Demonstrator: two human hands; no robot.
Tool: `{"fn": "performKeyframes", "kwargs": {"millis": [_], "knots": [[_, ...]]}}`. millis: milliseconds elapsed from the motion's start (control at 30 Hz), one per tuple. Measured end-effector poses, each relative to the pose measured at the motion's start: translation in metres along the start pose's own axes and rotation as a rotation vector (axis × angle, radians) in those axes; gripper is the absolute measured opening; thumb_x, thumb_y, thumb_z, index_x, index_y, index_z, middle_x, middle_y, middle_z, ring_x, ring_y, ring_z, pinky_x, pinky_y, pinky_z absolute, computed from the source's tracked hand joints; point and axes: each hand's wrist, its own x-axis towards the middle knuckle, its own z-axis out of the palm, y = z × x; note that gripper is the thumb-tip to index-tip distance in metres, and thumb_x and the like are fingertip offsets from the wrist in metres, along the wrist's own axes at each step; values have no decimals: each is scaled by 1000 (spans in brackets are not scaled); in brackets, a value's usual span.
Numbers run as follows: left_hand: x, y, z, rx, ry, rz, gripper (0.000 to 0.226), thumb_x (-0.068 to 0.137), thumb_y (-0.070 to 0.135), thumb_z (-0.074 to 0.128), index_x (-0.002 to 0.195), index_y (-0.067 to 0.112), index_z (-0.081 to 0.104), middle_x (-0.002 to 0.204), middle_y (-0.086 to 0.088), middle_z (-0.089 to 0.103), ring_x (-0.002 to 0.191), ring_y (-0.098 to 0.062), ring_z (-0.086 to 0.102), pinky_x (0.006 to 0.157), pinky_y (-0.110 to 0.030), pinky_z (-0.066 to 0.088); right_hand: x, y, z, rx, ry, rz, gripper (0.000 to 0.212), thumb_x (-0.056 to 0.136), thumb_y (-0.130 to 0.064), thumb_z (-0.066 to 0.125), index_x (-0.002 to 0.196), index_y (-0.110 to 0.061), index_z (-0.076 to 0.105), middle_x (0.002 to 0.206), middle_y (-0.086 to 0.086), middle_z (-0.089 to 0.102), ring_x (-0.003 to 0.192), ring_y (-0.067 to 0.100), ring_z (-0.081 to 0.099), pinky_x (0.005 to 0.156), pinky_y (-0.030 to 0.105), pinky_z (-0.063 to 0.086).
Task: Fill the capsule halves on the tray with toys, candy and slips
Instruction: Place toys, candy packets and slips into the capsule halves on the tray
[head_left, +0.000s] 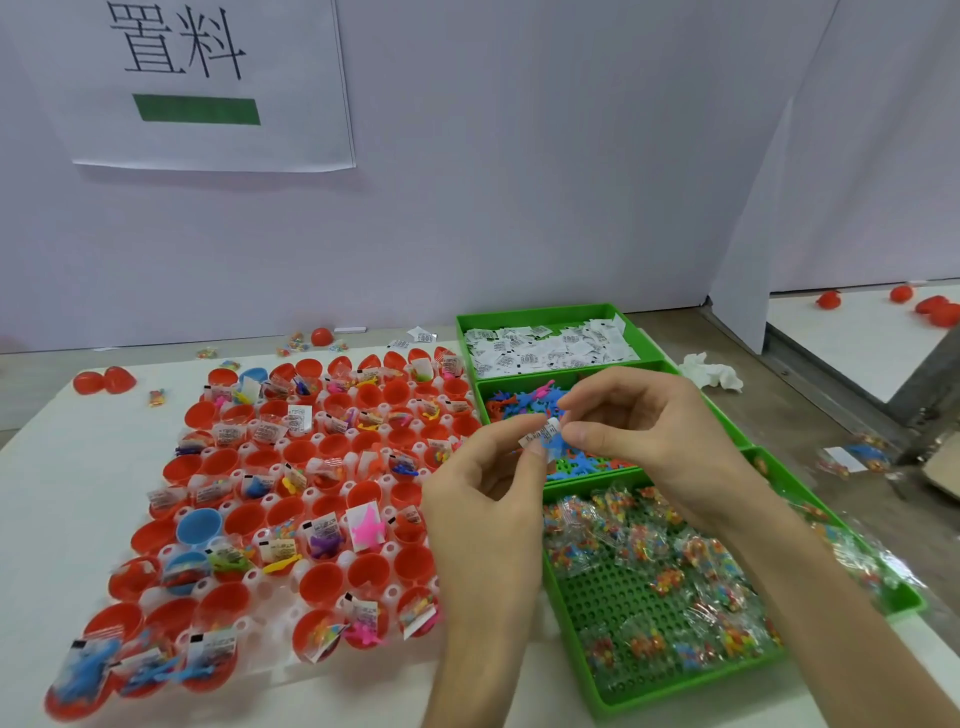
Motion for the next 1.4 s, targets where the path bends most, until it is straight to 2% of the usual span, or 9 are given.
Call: {"fn": "performKeyframes", "kwargs": {"millis": [200, 433, 600, 700, 933, 1033, 1133, 1267, 1400], "knots": [[-4, 2, 2, 41, -30, 35, 22, 92, 7, 63, 97, 25, 76, 86, 14, 76, 82, -3, 71, 71, -13, 54, -1, -1, 2, -45, 26, -36, 19, 69, -15, 82, 86, -22, 77, 79, 3, 72, 74, 14, 68, 66, 20, 54], [-3, 0, 0, 29, -12, 37, 28, 85, 4, 72, 105, 24, 74, 88, 9, 76, 83, -5, 72, 73, -17, 56, -1, 1, 4, -154, 7, 14, 16, 80, -30, 81, 94, -22, 77, 89, 3, 76, 83, 19, 73, 77, 30, 59], [2, -2, -5, -4, 39, 52, 18, 80, 1, 76, 85, 18, 75, 87, -3, 74, 76, -14, 73, 68, -20, 56, -2, -1, 11, -105, 15, -36, 13, 77, -22, 78, 87, -14, 75, 83, 3, 76, 78, 13, 74, 71, 19, 54], [10, 6, -15, 7, -56, -5, 15, 79, 3, 77, 81, 18, 75, 80, -4, 74, 73, -16, 73, 67, -25, 57, -3, -3, 12, -89, 20, -67, 10, 76, -17, 77, 83, -11, 73, 79, 3, 76, 75, 14, 73, 70, 19, 55], [18, 22, -66, 855, -417, 122, 44, 79, 33, 77, 117, 42, 57, 97, 28, 64, 98, 8, 57, 89, -26, 48, -9, -6, 13, -445, -247, -24, 11, 81, -13, 81, 79, -21, 75, 77, -8, 74, 72, 6, 70, 71, 14, 52], [8, 24, -69, 1078, -537, 134, 57, 81, 40, 70, 127, 52, 39, 102, 35, 59, 109, 10, 51, 108, -30, 27, -13, -6, 21, -538, -381, -25, 16, 80, -16, 82, 76, -29, 73, 74, -17, 71, 72, 2, 67, 68, 8, 46], [-2, 17, -68, 1150, -588, 97, 64, 81, 48, 65, 128, 57, 22, 111, 37, 58, 116, 11, 44, 112, -34, 9, -14, -4, 24, -584, -413, -11, 10, 80, -17, 83, 78, -23, 76, 71, -19, 70, 71, 2, 66, 67, 10, 46], [-6, 10, -64, 1242, -580, 127, 71, 79, 57, 62, 127, 59, 10, 114, 33, 58, 117, 5, 37, 108, -36, 9, -14, -3, 24, -618, -465, 8, 4, 81, -19, 82, 82, -20, 78, 75, -11, 72, 74, 5, 67, 70, 15, 50], [-5, 3, -63, 1281, -577, 146, 66, 82, 58, 57, 134, 54, 16, 118, 30, 58, 121, -1, 37, 101, -36, 8, -15, -1, 26, -640, -509, 7, 6, 81, -20, 81, 81, -25, 77, 77, -16, 71, 77, 2, 66, 71, 15, 50]]}}
